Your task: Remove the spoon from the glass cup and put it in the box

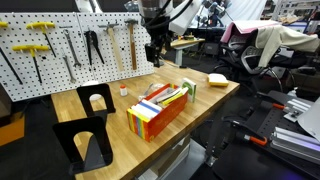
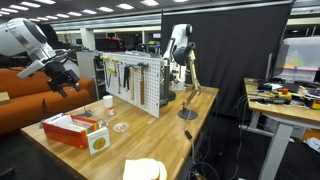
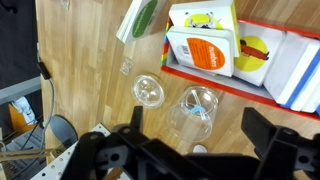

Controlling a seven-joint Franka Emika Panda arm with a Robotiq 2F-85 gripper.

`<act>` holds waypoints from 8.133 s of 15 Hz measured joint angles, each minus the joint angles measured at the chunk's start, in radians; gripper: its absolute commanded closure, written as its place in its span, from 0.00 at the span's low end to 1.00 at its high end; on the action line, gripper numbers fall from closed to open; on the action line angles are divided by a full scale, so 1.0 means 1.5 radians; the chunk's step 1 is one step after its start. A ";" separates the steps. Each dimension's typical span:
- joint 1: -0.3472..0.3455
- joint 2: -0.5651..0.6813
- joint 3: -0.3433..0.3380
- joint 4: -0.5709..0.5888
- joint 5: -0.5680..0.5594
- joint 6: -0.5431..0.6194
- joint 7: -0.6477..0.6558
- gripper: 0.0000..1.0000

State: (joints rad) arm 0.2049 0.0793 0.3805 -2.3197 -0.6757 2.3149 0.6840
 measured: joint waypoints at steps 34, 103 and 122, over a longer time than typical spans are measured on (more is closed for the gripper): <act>0.152 0.335 -0.167 0.254 -0.166 -0.063 -0.159 0.00; -0.028 -0.163 -0.162 -0.111 0.287 -0.074 0.371 0.99; 0.033 -0.073 -0.058 -0.140 0.364 0.196 0.378 0.99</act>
State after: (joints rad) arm 0.2543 -0.0299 0.2933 -2.5303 -0.1297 2.6089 1.2502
